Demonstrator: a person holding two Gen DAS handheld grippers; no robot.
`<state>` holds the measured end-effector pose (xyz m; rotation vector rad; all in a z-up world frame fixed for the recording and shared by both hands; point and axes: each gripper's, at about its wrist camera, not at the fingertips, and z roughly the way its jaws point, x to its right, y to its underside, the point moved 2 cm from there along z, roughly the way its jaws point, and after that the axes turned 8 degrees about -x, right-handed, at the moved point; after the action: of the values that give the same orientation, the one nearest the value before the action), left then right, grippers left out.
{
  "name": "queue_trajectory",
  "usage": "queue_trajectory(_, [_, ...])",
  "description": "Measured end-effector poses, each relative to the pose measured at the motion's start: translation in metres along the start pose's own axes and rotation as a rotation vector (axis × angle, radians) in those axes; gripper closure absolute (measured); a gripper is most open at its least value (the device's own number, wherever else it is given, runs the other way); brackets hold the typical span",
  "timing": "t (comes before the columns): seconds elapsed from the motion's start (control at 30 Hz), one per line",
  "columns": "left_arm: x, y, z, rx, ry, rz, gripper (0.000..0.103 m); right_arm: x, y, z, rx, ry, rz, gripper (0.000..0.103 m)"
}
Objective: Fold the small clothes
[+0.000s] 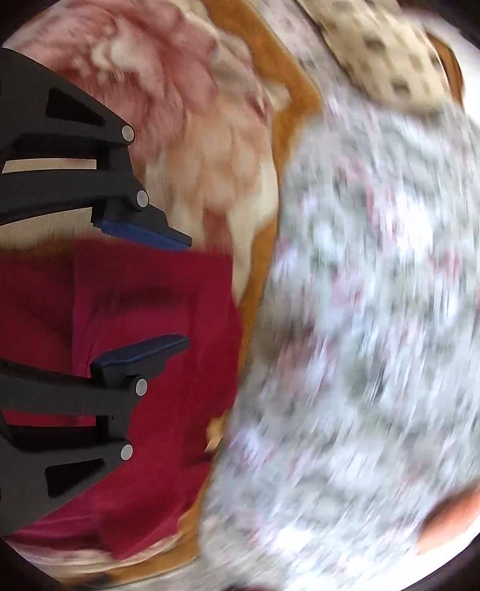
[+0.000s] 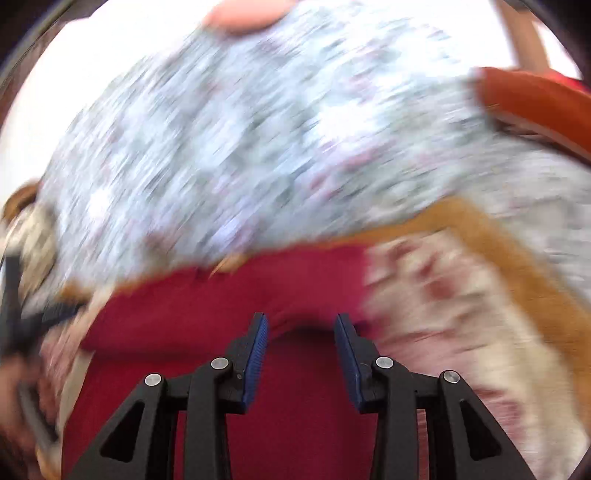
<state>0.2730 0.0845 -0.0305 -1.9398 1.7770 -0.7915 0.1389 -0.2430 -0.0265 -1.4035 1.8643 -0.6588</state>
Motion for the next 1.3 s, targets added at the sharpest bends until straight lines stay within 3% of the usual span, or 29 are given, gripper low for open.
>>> queue_trajectory(0.1, [0.034,0.012,0.024,-0.072,0.048,0.171,0.070,0.033,-0.011,-0.006,-0.005,0.063,0.068,0.067])
queue_trajectory(0.2, [0.030,0.020,0.053,-0.177,-0.002,0.166,0.073,0.051,-0.022,0.010,-0.092,0.090,0.003,0.067])
queue_trajectory(0.3, [0.026,0.021,0.053,-0.160,0.022,0.145,0.073,0.043,-0.032,0.025,-0.151,0.045,-0.110,0.073])
queue_trajectory(0.47, [0.023,0.027,0.050,-0.137,0.050,0.119,0.073,-0.001,-0.045,0.047,-0.187,-0.129,-0.283,0.075])
queue_trajectory(0.53, [0.019,0.028,0.049,-0.130,0.070,0.101,0.073,-0.014,-0.043,0.070,-0.258,-0.162,-0.357,0.075])
queue_trajectory(0.63, [0.020,0.029,0.050,-0.126,0.078,0.094,0.073,-0.005,-0.027,0.102,-0.385,-0.115,-0.426,0.077])
queue_trajectory(0.77, [0.018,0.028,0.050,-0.125,0.080,0.094,0.073,0.021,-0.024,0.104,-0.385,-0.202,-0.365,0.079])
queue_trajectory(0.93, [0.015,0.029,0.049,-0.116,0.100,0.078,0.073,0.007,-0.030,0.098,-0.399,-0.150,-0.426,0.079])
queue_trajectory(1.07, [0.015,0.029,0.050,-0.108,0.104,0.072,0.073,-0.007,-0.069,0.097,-0.319,-0.139,-0.373,0.077])
queue_trajectory(1.13, [0.015,0.029,0.050,-0.106,0.108,0.067,0.073,-0.017,-0.082,0.118,-0.360,-0.123,-0.348,0.077])
queue_trajectory(1.23, [0.014,0.029,0.051,-0.103,0.113,0.061,0.073,-0.020,-0.073,0.165,-0.500,0.006,-0.372,0.076])
queue_trajectory(1.3, [0.013,0.029,0.051,-0.101,0.119,0.055,0.073,-0.014,-0.070,0.171,-0.473,0.005,-0.351,0.073])
